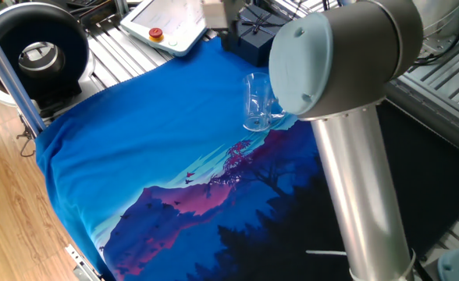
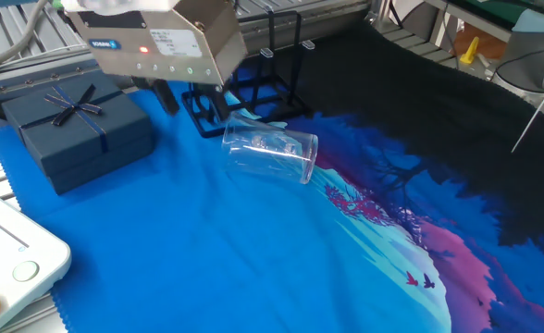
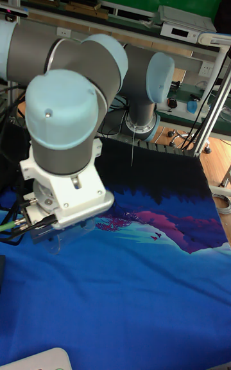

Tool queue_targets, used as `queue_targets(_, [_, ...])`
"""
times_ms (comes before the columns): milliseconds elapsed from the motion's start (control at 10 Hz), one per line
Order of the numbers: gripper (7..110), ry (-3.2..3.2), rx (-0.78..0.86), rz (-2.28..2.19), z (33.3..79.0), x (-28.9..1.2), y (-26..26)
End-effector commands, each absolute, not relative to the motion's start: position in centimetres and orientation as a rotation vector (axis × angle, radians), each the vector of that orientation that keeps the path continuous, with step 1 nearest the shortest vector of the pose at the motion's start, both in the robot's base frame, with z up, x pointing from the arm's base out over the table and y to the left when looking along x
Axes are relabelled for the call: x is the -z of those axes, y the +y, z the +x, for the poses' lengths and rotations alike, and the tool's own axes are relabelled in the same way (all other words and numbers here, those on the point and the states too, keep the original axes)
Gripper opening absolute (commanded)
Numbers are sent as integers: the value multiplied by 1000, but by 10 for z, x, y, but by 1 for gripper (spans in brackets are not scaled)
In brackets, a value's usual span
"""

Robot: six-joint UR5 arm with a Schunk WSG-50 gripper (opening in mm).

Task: Take the cup off the cup rack

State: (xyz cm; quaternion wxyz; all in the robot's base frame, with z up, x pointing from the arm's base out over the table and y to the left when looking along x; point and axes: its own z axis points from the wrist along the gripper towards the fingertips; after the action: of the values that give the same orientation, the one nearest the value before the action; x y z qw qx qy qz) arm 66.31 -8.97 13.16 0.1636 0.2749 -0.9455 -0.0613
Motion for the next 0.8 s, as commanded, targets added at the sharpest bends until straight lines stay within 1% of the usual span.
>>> queue_targets(0, [66,-2660,163,835,646,-110,-110])
queue_targets(100, [66,-2652,198,839,643,-111,-105])
queue_targets(300, [66,-2598,304,745,623,-121,-89])
queue_targets(400, [66,-2617,257,659,624,-120,-94])
queue_targets(500, [66,-2656,255,576,629,-118,-90])
queue_targets(700, [66,-2718,189,479,640,-113,-96])
